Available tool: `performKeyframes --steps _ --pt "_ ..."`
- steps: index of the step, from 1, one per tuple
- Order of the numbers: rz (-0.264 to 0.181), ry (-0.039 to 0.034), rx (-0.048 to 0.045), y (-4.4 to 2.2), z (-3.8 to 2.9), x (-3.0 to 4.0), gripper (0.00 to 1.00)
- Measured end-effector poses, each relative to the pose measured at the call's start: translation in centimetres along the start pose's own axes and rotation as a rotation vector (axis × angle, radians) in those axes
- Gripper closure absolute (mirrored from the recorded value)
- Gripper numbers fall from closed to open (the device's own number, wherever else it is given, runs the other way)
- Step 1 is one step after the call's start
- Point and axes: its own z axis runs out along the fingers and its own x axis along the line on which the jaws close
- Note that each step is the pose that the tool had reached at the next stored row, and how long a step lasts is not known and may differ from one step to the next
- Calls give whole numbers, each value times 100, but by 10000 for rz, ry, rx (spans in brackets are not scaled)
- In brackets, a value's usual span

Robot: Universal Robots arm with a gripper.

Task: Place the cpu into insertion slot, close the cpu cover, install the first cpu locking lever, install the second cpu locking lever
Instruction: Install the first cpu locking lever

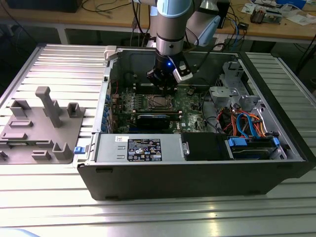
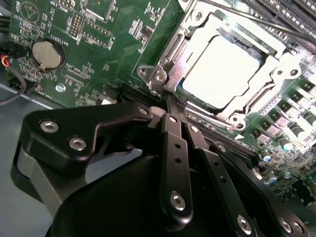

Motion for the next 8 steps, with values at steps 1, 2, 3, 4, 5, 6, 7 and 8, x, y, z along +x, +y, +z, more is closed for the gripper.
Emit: performKeyframes --steps 1,2,3,4,5,6,7,8 --pt "0 1 -4 0 0 0 89" --pt "0 0 -6 0 -3 0 89" --pt "0 0 -7 0 -9 0 89" --pt "0 1 -5 1 -23 0 89" --pt "0 1 -3 2 -39 -1 89" --pt "0 1 -5 3 -54 -2 89" --pt "0 0 -6 4 -67 -2 89" --pt "0 0 -4 4 -76 -2 89"
